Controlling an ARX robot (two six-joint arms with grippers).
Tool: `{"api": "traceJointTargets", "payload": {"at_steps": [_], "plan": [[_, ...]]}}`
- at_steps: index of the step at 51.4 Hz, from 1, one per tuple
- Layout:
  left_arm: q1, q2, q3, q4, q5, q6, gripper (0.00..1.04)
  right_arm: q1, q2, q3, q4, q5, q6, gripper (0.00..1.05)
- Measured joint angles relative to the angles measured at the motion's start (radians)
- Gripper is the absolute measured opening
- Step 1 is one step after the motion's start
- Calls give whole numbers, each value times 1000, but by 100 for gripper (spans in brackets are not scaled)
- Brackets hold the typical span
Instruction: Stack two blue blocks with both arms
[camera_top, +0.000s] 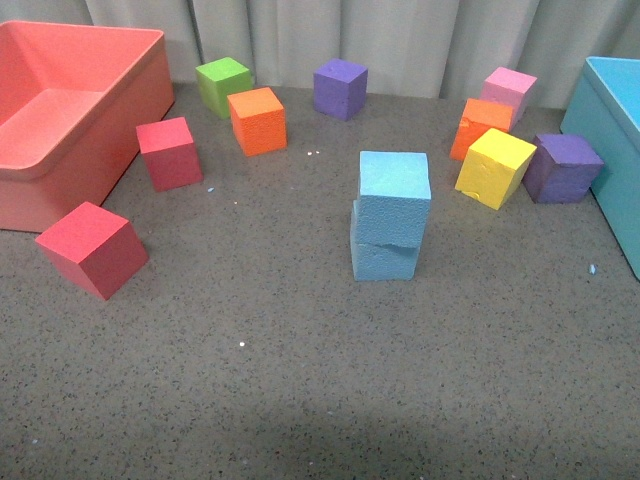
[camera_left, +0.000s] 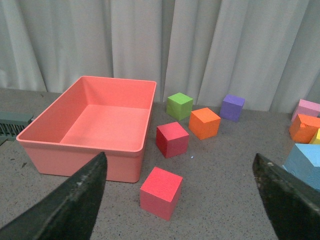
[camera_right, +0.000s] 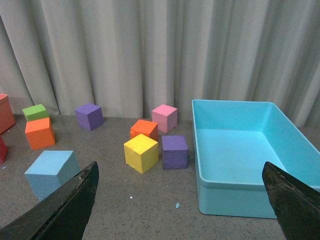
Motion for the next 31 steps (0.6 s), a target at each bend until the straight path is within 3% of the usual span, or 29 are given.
{"api": "traceJointTargets", "payload": {"at_steps": [5,31], "plan": [[0,0,0,0,0,1,100,0,0,0,0,0,0,95],[0,0,0,0,0,2,98,0,0,0,0,0,0,95]]}}
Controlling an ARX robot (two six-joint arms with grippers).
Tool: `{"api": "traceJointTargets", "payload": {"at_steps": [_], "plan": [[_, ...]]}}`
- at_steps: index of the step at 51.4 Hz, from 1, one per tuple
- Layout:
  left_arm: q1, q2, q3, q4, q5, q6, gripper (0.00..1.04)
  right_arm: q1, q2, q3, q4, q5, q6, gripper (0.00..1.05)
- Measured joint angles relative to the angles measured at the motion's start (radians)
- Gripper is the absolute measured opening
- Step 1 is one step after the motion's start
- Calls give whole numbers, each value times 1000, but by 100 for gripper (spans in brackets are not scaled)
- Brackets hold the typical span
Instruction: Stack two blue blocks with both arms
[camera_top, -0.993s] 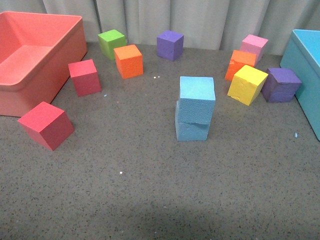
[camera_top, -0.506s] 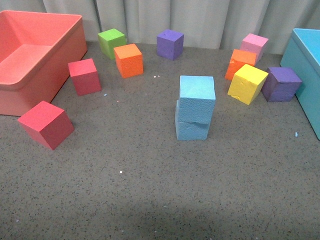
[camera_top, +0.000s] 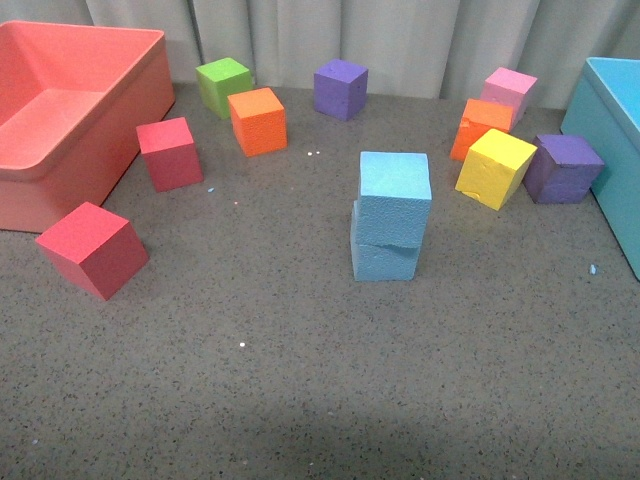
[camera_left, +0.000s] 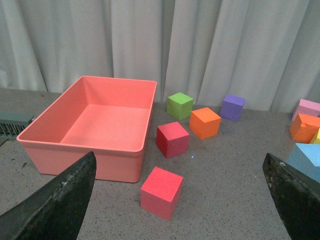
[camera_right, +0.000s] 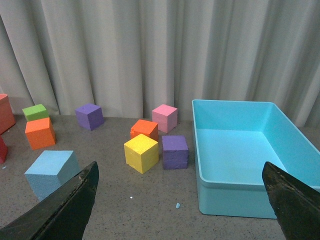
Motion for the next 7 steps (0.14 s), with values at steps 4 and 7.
{"api": "traceJointTargets", "payload": {"at_steps": [4,7], "plan": [[0,0,0,0,0,0,98,0,0,0,0,0,0,95],[0,0,0,0,0,0,98,0,0,0,0,0,0,95]]}}
